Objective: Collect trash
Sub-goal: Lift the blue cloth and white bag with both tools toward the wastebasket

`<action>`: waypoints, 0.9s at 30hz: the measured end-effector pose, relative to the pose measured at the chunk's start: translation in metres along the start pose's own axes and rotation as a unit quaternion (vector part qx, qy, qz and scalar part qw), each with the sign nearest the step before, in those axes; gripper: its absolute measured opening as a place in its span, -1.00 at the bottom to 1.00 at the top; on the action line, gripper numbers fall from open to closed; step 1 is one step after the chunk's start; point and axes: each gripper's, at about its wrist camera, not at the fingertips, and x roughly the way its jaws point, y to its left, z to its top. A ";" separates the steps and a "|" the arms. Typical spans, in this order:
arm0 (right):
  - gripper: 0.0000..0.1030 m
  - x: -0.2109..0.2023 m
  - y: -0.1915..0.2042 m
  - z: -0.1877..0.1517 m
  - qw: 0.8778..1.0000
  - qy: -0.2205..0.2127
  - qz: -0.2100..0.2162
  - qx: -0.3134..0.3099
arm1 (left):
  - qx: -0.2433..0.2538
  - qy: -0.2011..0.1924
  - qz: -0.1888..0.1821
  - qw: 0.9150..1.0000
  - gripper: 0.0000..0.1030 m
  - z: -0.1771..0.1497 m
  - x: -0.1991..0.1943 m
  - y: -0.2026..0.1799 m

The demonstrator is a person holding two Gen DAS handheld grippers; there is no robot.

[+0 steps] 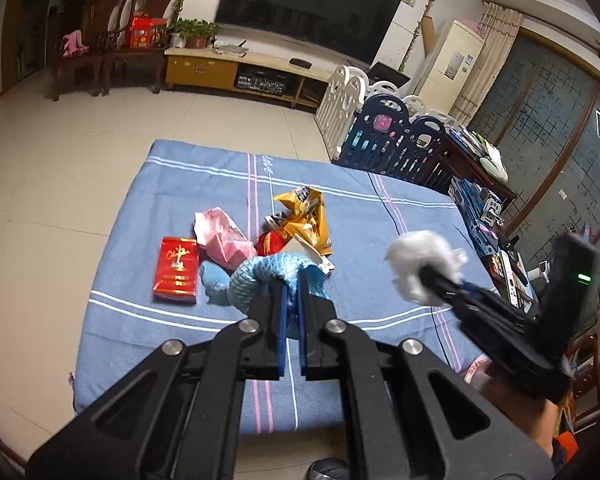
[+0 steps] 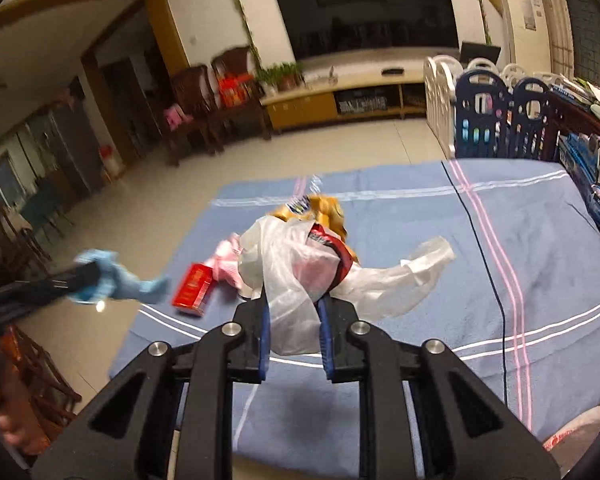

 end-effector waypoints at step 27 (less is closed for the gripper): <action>-0.61 0.008 0.029 -0.012 0.999 0.015 0.014 -0.041 | 0.043 0.033 0.044 0.998 -0.89 -0.012 0.020 -0.017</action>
